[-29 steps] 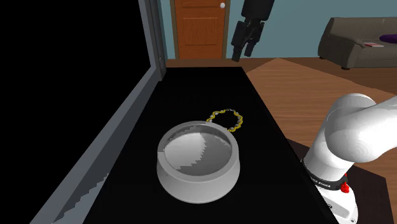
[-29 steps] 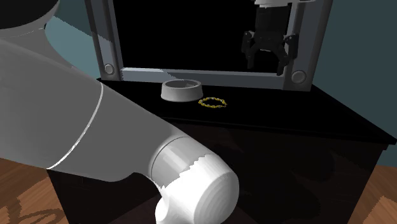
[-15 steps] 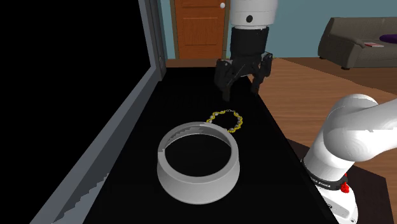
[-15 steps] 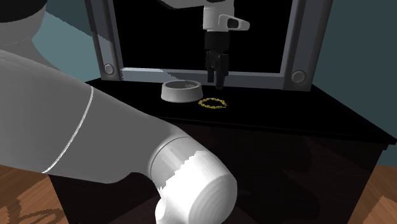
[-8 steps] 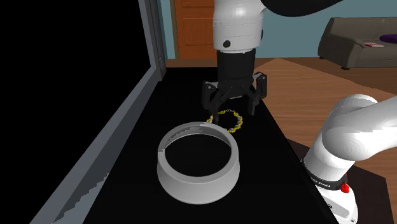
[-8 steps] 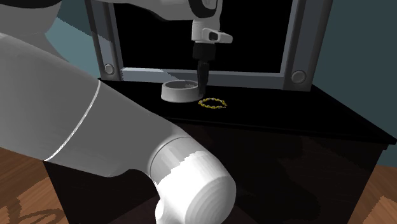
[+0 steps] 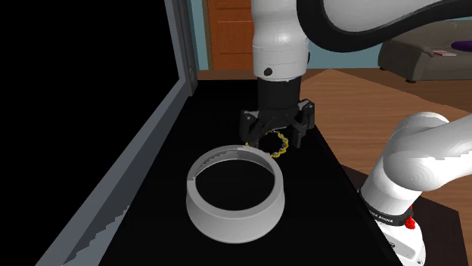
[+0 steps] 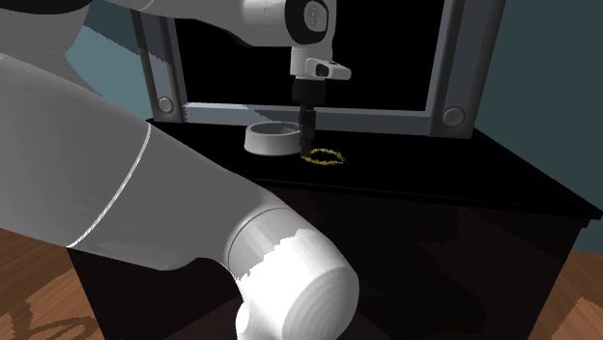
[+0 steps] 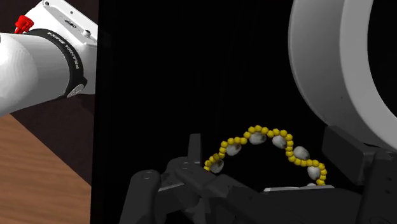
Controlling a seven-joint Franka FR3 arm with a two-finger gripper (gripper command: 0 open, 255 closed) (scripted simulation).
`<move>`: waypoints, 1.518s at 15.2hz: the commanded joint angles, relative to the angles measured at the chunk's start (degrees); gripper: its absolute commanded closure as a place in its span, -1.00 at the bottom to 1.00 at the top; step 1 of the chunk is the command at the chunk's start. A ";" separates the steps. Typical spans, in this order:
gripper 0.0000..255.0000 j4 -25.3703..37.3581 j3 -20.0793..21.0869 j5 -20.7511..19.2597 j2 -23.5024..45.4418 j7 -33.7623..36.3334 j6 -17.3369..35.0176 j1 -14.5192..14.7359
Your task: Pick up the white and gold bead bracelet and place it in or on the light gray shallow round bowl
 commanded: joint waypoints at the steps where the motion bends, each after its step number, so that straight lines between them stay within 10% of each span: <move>1: -1.00 -0.13 0.11 0.07 0.05 0.00 0.03 0.07; 4: -1.00 -0.13 0.09 0.06 0.06 0.01 0.04 0.09; 5: 1.00 -0.16 0.06 0.05 0.02 -0.02 0.01 0.09; 15: 1.00 0.15 -0.02 0.19 -0.22 0.06 0.28 0.19; 16: -1.00 0.15 -0.02 0.18 -0.22 0.07 0.28 0.19; 23: -1.00 5.47 6.59 -1.32 -1.98 28.04 2.39 -14.89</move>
